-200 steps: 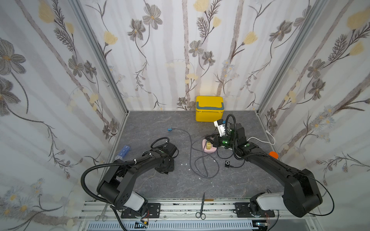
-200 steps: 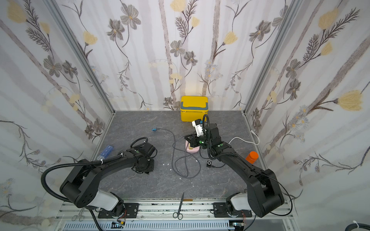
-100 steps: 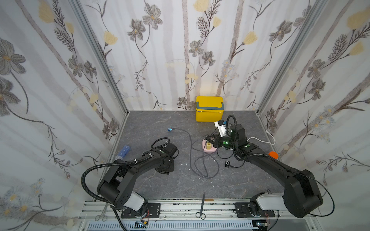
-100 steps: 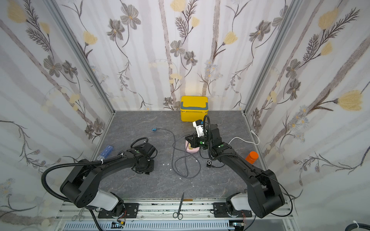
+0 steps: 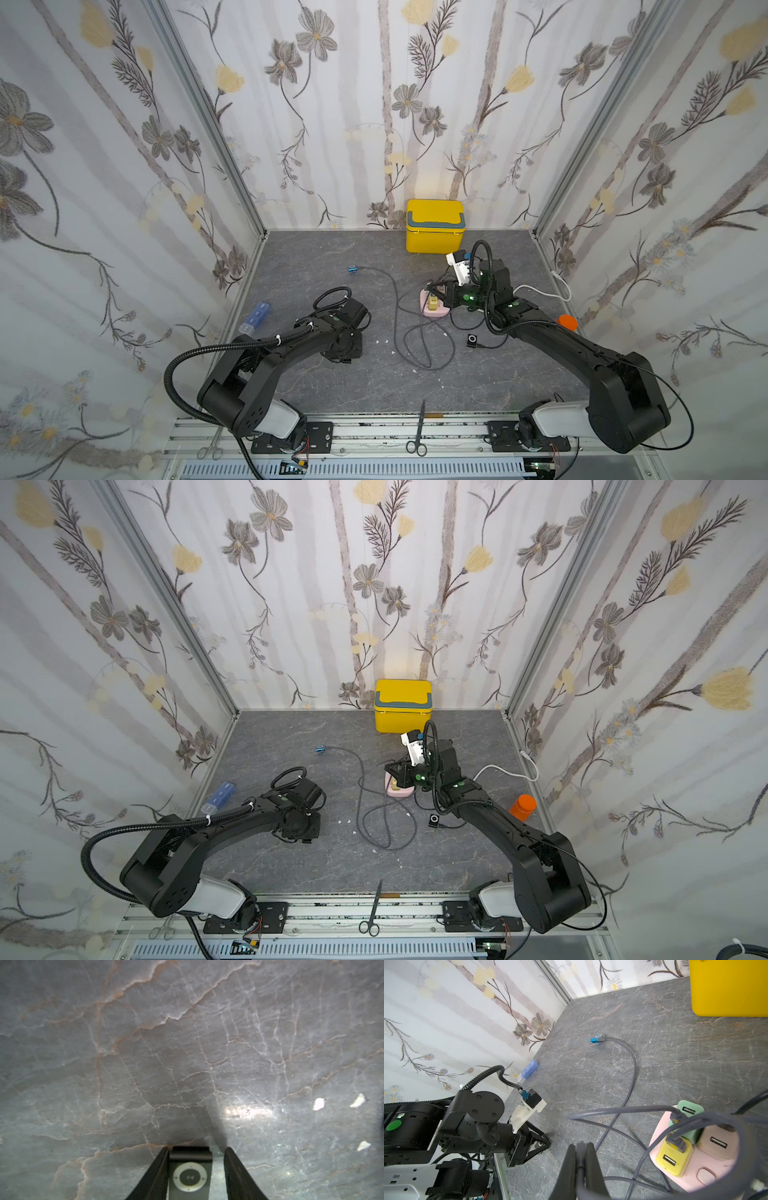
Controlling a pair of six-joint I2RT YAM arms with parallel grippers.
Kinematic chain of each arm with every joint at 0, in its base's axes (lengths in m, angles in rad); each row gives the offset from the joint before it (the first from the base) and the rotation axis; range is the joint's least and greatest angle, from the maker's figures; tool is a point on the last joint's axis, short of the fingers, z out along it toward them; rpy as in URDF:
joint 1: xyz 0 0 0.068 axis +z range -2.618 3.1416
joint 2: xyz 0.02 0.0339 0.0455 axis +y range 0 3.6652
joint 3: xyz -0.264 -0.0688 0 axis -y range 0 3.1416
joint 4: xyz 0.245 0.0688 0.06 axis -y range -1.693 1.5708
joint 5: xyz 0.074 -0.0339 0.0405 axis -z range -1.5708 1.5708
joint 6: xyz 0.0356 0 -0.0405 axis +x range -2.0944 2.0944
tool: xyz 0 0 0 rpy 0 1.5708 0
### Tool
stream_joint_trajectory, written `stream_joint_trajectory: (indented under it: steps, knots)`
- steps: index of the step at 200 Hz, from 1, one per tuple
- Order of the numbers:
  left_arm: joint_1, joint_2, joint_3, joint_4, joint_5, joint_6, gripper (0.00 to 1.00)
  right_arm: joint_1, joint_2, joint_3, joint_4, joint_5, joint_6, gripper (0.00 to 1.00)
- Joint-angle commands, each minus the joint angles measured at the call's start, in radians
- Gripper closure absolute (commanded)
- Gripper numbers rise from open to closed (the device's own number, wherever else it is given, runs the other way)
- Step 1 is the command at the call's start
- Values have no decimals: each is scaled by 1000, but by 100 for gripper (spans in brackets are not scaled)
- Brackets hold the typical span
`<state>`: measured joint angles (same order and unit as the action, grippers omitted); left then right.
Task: Charge mp3
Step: Pick up the MP3 player from the center of the board.
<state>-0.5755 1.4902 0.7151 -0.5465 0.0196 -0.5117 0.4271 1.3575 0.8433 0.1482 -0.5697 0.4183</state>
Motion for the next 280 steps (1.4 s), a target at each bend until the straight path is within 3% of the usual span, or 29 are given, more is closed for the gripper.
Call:
stream_joint_trajectory:
  steps: [1, 46, 189, 245, 280]
  knots:
    - [-7, 18, -22, -123, 143, -30, 54, -1, -6, -5, 31, -5, -1, 100]
    - [-30, 51, -10, -155, 118, -19, 54, -4, -9, -12, 31, -7, -1, 100]
    - [-60, 81, -27, -141, 145, -96, 76, -15, -19, -41, 58, -25, 2, 100]
    - [-50, -34, 92, -98, 192, -135, 77, 4, -38, -40, 57, 16, 8, 100]
    - [-31, -167, 129, 57, 268, -209, 77, 82, -64, -38, 91, 73, 18, 100]
